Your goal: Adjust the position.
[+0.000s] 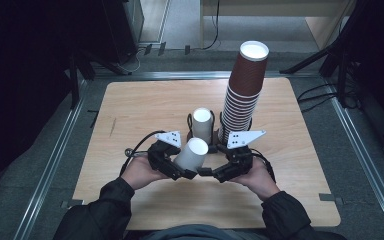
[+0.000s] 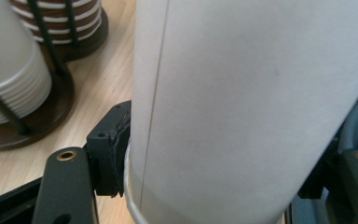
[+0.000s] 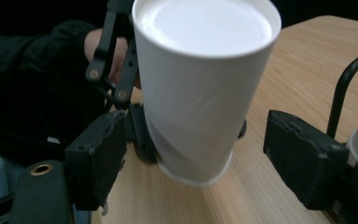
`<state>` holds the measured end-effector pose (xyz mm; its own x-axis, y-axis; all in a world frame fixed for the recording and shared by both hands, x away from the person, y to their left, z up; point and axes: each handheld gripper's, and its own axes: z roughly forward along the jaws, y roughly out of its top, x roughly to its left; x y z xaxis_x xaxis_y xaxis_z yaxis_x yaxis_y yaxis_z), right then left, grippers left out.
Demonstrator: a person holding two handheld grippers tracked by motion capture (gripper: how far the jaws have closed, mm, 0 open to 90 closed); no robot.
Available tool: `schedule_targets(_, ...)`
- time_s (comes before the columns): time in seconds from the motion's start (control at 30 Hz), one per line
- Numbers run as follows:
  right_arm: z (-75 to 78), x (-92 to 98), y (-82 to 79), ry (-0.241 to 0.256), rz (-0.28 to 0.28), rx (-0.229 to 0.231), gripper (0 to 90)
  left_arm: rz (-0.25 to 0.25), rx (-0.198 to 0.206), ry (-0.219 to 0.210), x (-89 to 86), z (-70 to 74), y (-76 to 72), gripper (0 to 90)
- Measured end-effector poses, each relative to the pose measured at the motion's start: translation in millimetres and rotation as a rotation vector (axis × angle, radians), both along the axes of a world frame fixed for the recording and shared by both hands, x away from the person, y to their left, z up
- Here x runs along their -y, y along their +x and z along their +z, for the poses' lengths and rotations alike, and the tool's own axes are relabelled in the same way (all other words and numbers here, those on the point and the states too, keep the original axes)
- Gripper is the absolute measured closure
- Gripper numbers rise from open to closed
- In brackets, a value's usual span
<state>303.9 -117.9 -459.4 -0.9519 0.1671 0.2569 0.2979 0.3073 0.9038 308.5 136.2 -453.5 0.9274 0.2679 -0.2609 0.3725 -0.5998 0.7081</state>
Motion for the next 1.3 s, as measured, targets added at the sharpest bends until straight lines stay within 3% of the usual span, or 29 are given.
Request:
schedule_targets(0.2,-0.5,1.1,-2.8,-0.132,-0.005,0.02,21.5,-0.002,0.036,0.04,-7.5,4.7,-1.9,29.4)
schedule_targets(0.33,-2.7,1.4,-5.0,-0.174,-0.015,-0.005,22.0,-0.001,0.034,0.067,-8.0,4.1,-1.7,29.3)
schedule_targets(0.53,-6.8,0.3,-10.0,-0.243,-0.009,-0.003,22.4,0.005,0.056,0.129,-5.9,3.3,-2.5,29.3)
schedule_targets(0.6,-8.8,0.4,-10.6,-0.257,-0.006,-0.003,22.5,0.008,0.046,0.142,-4.7,2.9,-1.4,29.4)
schedule_targets(0.77,-11.9,0.9,-8.4,-0.263,-0.001,-0.004,22.7,-0.016,0.034,0.19,-3.7,-0.8,-0.4,30.0)
schedule_targets(0.87,-13.5,1.5,-7.0,-0.267,-0.001,-0.005,22.8,-0.024,0.05,0.246,-2.1,-4.0,-0.8,30.0)
schedule_targets(0.97,-14.0,0.9,-6.8,-0.268,0.0,-0.006,22.9,-0.023,0.042,0.268,0.0,-6.5,-0.2,29.9)
schedule_targets(1.1,-15.2,-1.0,-5.9,-0.271,0.007,0.004,23.2,-0.052,0.049,0.33,5.0,-10.9,0.7,30.1)
schedule_targets(1.3,-16.6,-6.6,-7.1,-0.28,0.035,0.009,24.0,-0.092,0.029,0.373,10.0,-16.7,-4.2,30.0)
